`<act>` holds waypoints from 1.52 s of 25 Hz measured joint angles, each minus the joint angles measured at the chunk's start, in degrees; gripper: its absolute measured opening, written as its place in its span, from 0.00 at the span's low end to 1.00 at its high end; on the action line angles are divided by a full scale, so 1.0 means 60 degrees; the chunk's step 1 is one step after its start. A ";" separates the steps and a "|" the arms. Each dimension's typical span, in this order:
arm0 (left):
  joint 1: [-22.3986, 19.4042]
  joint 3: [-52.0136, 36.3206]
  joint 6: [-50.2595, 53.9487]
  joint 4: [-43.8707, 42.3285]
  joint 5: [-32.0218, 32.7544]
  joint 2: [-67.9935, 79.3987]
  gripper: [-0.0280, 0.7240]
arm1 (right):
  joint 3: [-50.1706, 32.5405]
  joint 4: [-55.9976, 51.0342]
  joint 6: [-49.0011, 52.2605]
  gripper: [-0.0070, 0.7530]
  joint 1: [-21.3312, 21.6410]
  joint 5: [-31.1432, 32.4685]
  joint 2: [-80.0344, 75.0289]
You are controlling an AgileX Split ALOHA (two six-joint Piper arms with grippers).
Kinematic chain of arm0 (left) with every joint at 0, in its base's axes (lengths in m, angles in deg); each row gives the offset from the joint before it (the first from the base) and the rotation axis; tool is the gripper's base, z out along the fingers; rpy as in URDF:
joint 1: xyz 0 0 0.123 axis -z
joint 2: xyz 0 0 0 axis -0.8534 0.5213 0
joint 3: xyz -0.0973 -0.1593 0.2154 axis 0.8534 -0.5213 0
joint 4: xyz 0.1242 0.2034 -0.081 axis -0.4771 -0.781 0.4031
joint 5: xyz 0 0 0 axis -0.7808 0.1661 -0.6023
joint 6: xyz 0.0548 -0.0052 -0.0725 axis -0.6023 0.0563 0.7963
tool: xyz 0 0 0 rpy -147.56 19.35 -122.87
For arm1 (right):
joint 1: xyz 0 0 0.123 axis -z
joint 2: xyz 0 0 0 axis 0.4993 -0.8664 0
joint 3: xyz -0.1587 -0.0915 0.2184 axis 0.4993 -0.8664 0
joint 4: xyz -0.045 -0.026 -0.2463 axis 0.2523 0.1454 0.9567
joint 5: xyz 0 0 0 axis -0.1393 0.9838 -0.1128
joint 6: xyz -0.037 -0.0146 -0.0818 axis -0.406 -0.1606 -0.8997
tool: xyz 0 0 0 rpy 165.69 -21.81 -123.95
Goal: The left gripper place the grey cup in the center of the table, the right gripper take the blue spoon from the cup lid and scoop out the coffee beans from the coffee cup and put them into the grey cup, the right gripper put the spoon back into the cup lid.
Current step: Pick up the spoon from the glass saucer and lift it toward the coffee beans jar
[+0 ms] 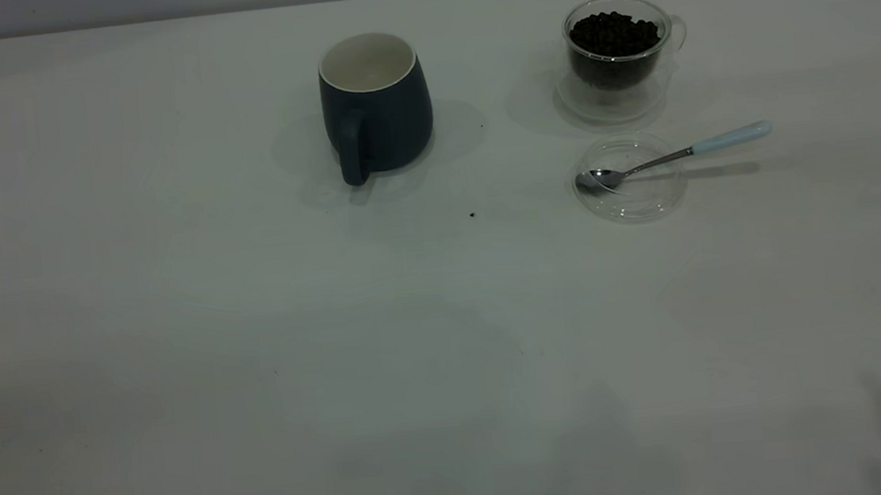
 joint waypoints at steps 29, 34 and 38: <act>0.0000 0.0000 -0.0019 0.0000 0.0008 0.0000 0.66 | 0.4004 -0.5439 -0.6890 0.79 0.1326 -0.0799 -1.1055; 0.0000 0.0000 -0.0019 0.0000 0.0008 0.0000 0.66 | 0.4547 -0.6551 -0.8134 0.79 0.1694 -0.0316 -1.2020; 0.0000 0.0000 -0.0019 0.0000 0.0008 0.0000 0.66 | 0.5116 -0.7432 -0.9046 0.79 0.1694 0.0312 -1.2878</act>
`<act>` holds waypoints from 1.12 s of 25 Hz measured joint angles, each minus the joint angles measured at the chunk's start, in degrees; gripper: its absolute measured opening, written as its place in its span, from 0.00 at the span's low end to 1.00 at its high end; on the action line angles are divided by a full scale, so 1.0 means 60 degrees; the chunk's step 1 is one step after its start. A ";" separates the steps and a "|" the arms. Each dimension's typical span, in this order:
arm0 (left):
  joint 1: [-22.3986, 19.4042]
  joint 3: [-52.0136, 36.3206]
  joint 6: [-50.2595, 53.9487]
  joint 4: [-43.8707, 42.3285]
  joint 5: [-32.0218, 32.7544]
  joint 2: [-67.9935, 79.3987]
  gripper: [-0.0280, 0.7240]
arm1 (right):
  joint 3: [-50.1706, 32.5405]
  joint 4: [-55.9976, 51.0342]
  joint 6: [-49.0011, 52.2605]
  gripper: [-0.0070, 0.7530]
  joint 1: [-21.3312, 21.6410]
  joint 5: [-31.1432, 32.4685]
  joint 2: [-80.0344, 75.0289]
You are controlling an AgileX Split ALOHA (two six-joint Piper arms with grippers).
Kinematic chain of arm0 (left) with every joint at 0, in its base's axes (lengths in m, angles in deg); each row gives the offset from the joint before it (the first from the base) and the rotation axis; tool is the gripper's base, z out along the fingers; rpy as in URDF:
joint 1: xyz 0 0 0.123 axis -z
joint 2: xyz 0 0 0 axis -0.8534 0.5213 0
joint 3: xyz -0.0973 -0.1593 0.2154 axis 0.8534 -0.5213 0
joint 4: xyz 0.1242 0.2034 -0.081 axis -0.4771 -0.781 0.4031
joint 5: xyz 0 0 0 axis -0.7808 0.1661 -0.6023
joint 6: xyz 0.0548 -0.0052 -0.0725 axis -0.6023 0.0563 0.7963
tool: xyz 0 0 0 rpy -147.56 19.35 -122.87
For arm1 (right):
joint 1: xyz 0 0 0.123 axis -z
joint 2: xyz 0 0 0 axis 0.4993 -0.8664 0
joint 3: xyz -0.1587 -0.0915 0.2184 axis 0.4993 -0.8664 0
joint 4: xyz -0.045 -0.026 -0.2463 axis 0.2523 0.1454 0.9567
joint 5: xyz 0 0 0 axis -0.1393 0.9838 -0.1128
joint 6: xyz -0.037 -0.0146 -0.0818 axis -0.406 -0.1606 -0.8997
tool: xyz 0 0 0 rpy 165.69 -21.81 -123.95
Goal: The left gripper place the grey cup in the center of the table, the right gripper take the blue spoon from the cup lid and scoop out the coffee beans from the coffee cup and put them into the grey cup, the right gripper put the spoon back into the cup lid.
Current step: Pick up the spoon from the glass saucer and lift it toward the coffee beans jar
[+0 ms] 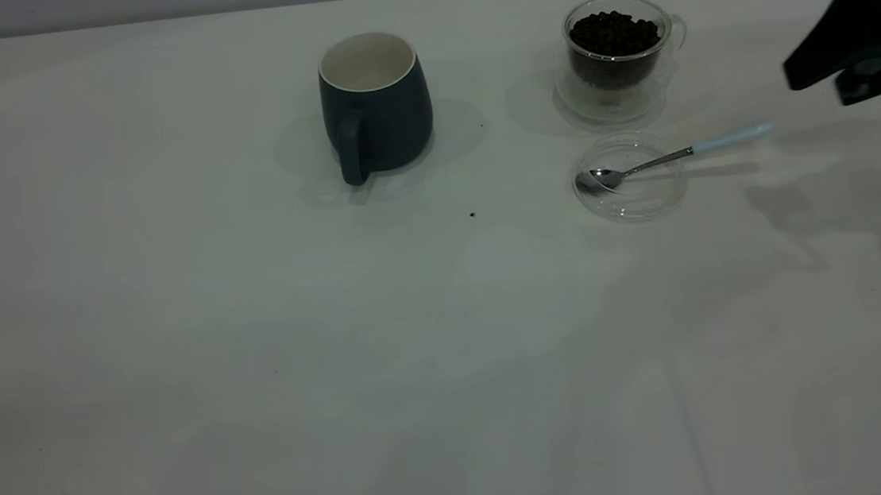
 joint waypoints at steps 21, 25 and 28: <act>0.0000 0.0000 0.0012 0.0000 0.0004 0.0000 0.66 | 0.1757 -0.1037 -0.1016 0.79 -0.0009 0.1245 -0.2456; 0.0000 0.0000 0.0012 0.0000 0.0004 0.0000 0.66 | 0.1801 -0.1050 -0.1049 0.79 0.0003 0.1243 -0.2516; 0.0000 0.0000 0.0012 0.0000 0.0004 0.0000 0.66 | 0.1969 -0.1038 -0.1108 0.79 0.0043 0.1189 -0.2516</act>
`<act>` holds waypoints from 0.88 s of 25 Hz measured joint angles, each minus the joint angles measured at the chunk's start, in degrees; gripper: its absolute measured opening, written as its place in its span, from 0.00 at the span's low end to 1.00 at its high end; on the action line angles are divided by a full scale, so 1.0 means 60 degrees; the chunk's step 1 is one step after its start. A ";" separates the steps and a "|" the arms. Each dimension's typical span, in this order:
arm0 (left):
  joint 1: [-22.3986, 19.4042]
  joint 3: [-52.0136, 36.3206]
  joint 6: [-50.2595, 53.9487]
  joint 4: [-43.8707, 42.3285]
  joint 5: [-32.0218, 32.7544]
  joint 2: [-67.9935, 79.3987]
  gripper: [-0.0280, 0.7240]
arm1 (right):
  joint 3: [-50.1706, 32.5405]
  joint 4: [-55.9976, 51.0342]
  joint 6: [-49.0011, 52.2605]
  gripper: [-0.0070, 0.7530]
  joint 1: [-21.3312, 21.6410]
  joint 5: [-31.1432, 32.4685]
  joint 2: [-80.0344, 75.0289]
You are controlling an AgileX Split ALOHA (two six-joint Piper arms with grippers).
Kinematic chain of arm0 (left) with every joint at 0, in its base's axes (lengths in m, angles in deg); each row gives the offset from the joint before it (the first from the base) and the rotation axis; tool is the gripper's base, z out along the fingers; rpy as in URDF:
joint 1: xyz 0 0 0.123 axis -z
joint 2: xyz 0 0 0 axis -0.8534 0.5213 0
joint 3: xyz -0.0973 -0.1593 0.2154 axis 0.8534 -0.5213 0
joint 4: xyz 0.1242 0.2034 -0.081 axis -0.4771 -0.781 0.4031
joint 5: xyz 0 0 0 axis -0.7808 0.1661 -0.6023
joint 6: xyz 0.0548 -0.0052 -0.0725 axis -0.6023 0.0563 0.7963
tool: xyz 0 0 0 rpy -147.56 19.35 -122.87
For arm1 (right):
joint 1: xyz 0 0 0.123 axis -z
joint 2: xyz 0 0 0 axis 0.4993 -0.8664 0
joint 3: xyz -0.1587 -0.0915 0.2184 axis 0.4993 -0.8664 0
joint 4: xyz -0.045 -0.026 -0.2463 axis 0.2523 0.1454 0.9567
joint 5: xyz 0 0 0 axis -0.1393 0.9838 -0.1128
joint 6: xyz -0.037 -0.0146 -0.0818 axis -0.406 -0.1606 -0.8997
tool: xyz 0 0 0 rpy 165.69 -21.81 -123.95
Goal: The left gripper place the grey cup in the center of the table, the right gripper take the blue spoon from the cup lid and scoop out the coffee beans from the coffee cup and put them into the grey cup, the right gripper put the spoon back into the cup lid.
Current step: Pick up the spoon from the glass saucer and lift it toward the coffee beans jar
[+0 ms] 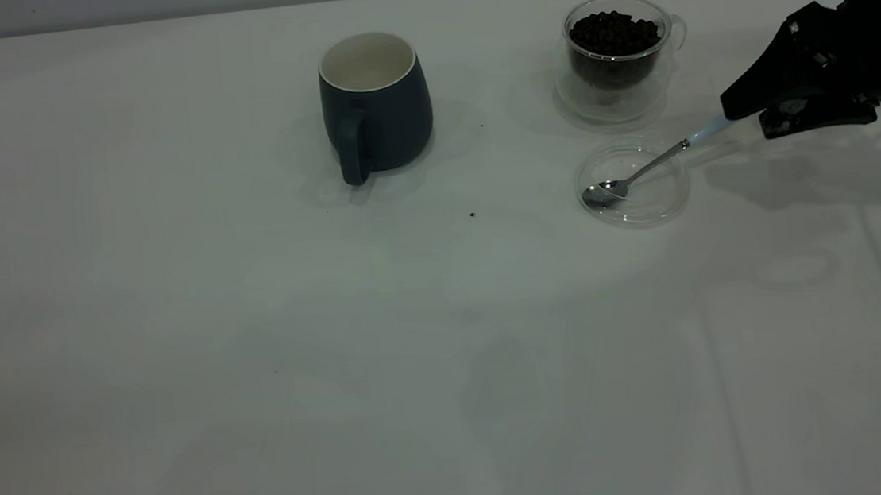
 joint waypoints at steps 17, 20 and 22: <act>0.0000 0.0000 -0.0019 0.0000 0.0000 0.0000 0.66 | 0.1469 0.0816 -0.0011 0.79 0.0407 0.0039 -0.0699; 0.0000 0.0000 -0.0019 0.0000 0.0000 0.0000 0.66 | 0.1757 0.0807 -0.0011 0.79 0.0407 0.0227 -0.1028; 0.0000 0.0000 -0.0019 0.0000 0.0000 0.0000 0.66 | 0.1831 0.0786 -0.0011 0.79 0.0407 0.0347 -0.1114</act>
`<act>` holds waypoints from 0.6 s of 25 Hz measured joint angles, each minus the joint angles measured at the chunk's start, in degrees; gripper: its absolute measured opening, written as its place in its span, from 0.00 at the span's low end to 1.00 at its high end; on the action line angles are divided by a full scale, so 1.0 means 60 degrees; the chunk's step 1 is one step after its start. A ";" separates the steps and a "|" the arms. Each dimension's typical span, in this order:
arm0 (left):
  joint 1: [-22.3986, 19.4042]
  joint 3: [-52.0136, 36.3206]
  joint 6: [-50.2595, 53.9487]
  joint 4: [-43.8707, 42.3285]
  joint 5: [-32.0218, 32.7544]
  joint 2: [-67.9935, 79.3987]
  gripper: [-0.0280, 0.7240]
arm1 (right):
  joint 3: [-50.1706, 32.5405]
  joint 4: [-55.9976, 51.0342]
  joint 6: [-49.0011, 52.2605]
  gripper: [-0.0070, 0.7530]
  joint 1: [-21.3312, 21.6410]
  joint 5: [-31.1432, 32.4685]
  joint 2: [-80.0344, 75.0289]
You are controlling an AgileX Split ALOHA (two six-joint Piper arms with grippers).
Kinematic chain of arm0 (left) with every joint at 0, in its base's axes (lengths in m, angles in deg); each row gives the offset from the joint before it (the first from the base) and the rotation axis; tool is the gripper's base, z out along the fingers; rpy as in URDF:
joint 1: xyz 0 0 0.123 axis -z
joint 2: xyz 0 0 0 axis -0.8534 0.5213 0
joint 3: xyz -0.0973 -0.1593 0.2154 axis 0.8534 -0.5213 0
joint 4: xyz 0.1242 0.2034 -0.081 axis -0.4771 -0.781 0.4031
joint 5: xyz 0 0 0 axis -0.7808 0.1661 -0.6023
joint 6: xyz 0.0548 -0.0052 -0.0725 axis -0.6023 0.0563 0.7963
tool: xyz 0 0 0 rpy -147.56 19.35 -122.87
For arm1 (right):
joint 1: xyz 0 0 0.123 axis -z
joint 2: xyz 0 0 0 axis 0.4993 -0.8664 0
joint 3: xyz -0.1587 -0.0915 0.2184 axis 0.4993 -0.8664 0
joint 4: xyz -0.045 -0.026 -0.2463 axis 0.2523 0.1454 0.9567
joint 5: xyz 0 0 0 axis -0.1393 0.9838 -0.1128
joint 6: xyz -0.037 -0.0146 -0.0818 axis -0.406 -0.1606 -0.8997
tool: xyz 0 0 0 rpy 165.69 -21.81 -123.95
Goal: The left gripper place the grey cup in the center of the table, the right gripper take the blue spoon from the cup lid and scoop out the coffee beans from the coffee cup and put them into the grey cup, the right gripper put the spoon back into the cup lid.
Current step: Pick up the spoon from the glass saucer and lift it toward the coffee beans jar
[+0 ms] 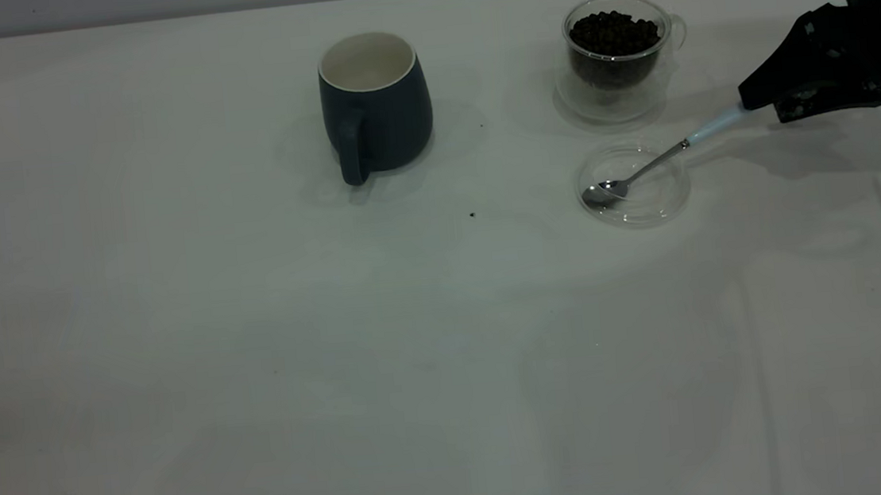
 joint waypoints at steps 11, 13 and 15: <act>0.0000 0.0000 0.0000 0.0000 0.0000 0.0000 0.66 | 0.0068 -0.0447 -0.0186 0.79 -0.0041 0.0582 -0.0021; 0.0000 0.0000 0.0010 0.0000 0.0000 0.0000 0.66 | 0.0068 -0.0454 -0.0231 0.79 -0.0075 0.0582 -0.0021; 0.0000 0.0000 0.0022 0.0000 0.0000 0.0000 0.66 | 0.0068 -0.0466 -0.0253 0.79 -0.0103 0.0582 -0.0021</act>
